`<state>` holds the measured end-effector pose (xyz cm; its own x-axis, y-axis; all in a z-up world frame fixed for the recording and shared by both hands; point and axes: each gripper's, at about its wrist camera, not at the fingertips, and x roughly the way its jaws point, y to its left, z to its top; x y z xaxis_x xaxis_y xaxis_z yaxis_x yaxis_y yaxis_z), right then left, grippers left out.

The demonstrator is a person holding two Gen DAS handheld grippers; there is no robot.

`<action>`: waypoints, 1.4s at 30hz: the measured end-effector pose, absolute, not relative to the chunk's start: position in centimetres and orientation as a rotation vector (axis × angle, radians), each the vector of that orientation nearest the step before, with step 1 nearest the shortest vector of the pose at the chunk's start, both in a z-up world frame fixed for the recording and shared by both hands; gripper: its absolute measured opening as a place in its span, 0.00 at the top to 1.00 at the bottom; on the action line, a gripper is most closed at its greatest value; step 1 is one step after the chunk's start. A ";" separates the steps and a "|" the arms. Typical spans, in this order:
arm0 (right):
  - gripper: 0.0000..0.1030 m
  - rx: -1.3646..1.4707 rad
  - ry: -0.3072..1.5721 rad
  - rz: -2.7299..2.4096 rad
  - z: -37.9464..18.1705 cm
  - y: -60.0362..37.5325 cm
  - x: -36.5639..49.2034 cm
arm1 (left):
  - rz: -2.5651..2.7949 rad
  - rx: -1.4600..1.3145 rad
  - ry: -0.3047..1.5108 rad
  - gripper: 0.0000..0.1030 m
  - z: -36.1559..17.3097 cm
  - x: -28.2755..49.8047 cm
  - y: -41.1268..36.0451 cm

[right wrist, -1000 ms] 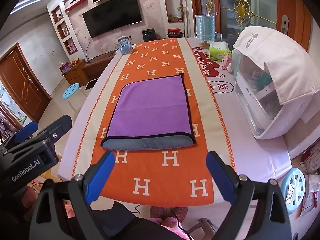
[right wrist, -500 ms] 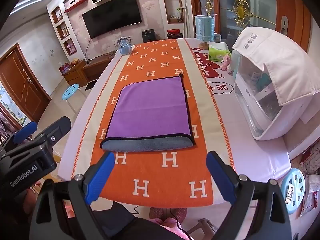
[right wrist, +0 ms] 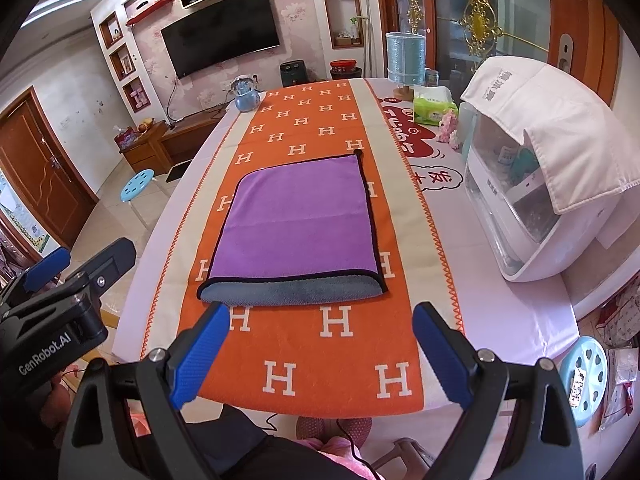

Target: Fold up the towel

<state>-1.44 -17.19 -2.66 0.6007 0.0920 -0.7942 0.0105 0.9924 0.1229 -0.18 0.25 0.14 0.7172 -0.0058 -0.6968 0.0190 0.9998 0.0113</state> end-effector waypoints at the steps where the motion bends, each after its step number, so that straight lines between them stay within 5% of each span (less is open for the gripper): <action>1: 0.09 0.118 0.925 0.039 -2.8 -16.9 -1.4 | -0.016 0.017 0.772 0.01 0.1 -0.1 0.3; 42: 0.10 0.168 0.925 -0.144 -2.5 -15.6 -0.3 | -0.150 0.035 0.857 0.01 -2.2 4.0 4.9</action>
<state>-0.30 -15.63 -2.49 0.5942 -0.0516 -0.8027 0.1957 0.9772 0.0821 4.02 4.92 -2.23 0.6447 -0.1181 -0.7552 0.1461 0.9888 -0.0299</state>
